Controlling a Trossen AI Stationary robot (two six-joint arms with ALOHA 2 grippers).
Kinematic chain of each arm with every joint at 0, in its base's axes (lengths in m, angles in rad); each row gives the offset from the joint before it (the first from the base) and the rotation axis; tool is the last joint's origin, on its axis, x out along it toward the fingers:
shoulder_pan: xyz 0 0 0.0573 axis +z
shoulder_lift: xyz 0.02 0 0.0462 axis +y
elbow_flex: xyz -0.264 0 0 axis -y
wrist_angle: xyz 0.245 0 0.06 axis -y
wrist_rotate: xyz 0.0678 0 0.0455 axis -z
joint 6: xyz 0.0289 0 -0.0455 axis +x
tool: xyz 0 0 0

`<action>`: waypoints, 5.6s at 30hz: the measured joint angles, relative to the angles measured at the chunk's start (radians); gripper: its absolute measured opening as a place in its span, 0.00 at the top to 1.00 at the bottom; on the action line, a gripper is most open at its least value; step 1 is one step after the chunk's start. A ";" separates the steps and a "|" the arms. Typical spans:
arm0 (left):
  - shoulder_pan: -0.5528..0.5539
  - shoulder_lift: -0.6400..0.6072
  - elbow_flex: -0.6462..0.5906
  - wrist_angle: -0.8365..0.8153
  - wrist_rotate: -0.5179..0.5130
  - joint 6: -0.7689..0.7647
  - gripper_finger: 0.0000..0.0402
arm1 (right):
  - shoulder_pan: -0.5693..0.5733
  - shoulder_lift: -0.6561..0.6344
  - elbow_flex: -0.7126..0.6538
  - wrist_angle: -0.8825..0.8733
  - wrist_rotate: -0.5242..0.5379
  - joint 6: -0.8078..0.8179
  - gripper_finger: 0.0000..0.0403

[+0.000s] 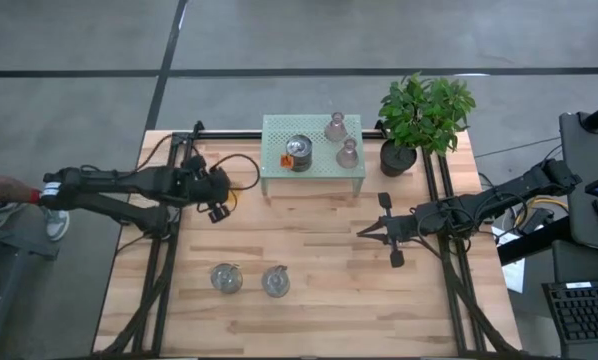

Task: Pick & Place candle stick holders
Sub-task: Put the orange glass candle holder on the shelf

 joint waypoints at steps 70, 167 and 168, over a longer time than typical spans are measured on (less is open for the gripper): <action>0.326 1.118 1.411 0.051 0.071 0.904 0.93 | 0.000 -0.001 -0.021 -0.003 0.001 -0.019 0.98; 0.395 1.053 1.279 0.137 0.321 0.400 0.91 | 0.000 0.000 -0.034 0.006 0.000 -0.007 0.98; 0.395 1.053 1.279 0.137 0.322 0.401 0.91 | 0.000 0.000 -0.034 0.006 0.000 -0.007 0.98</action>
